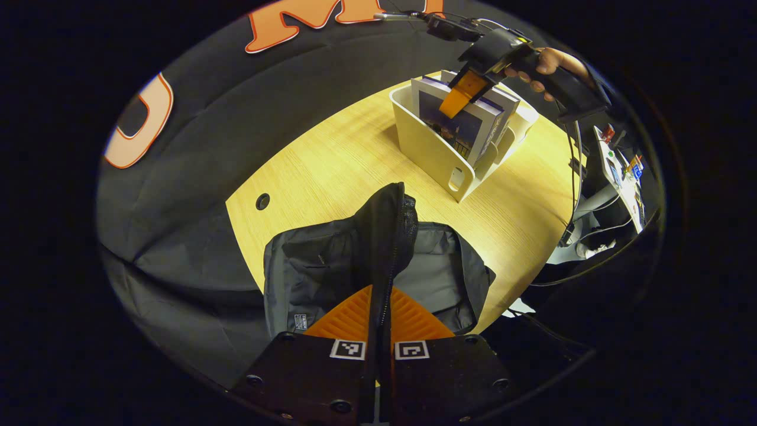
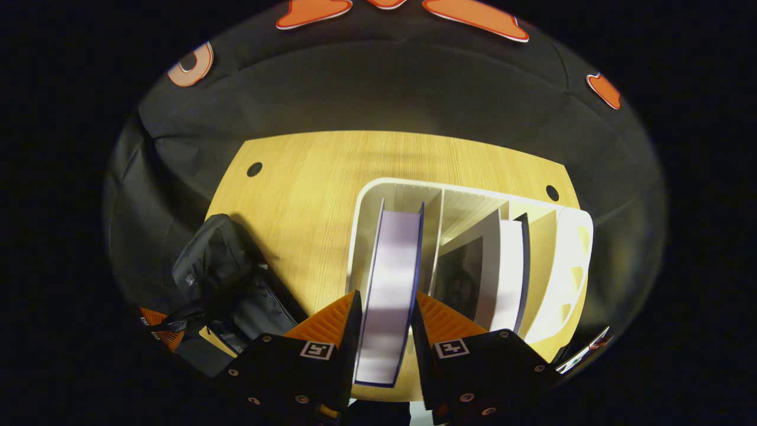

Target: Open the schoolbag, grab two books from the bookshelf and put them into the schoolbag.

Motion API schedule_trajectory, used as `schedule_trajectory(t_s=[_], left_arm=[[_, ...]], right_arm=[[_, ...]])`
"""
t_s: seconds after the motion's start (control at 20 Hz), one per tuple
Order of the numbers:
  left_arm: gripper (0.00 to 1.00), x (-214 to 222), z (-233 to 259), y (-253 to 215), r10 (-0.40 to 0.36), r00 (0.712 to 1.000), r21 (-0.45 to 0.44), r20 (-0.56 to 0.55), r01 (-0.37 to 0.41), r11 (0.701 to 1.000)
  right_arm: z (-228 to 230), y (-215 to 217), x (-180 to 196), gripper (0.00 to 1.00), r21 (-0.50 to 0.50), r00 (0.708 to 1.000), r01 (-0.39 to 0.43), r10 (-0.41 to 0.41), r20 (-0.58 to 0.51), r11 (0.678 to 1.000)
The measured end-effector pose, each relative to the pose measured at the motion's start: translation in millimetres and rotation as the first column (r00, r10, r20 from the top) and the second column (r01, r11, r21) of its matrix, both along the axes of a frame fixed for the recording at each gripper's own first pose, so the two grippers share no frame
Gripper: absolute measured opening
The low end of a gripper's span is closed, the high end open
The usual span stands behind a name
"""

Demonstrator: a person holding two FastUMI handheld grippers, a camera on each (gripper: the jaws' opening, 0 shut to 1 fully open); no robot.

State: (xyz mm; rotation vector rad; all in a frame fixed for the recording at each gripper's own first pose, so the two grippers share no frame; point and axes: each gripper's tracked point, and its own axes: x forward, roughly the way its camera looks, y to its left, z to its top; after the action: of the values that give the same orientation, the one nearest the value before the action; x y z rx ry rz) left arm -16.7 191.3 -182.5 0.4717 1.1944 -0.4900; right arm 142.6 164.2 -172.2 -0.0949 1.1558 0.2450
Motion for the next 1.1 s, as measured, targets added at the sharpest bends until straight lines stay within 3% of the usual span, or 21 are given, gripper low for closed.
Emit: schedule_trajectory(t_s=[0.3, 0.35, 0.4, 0.7, 1.1], left_arm=[[0.04, -2.3, -8.5, 1.3, -0.046, 0.999, -0.054, -0.017, 0.045, 0.998], [0.04, -3.7, -10.3, 2.4, -0.063, 0.998, -0.062, -0.019, 0.062, 0.996], [0.04, -3.8, -11.8, 3.8, -0.076, 0.997, -0.072, -0.02, 0.074, 0.995], [0.04, 2.9, -4.1, 5.8, -0.108, 0.994, -0.172, -0.022, 0.103, 0.98], [0.04, 5.9, 3.7, 9.4, -0.096, 0.995, -0.26, -0.035, 0.084, 0.962]], right_arm=[[-1.7, -1.1, -10.0, 0.37, 0.029, 0.991, 0.125, -0.123, -0.055, 0.992], [0.9, -2.8, -14.4, 0.3, 0.033, 0.989, 0.139, -0.137, -0.049, 0.99], [4.6, -3.7, -18.6, 0.37, 0.047, 0.988, 0.148, -0.146, -0.047, 0.988], [41.4, -8.7, -51.4, 0.35, 0.141, 0.972, 0.235, -0.235, -0.017, 0.962], [96.2, -40.5, -93.8, 0.35, 0.282, 0.956, 0.256, -0.285, 0.066, 0.925]])
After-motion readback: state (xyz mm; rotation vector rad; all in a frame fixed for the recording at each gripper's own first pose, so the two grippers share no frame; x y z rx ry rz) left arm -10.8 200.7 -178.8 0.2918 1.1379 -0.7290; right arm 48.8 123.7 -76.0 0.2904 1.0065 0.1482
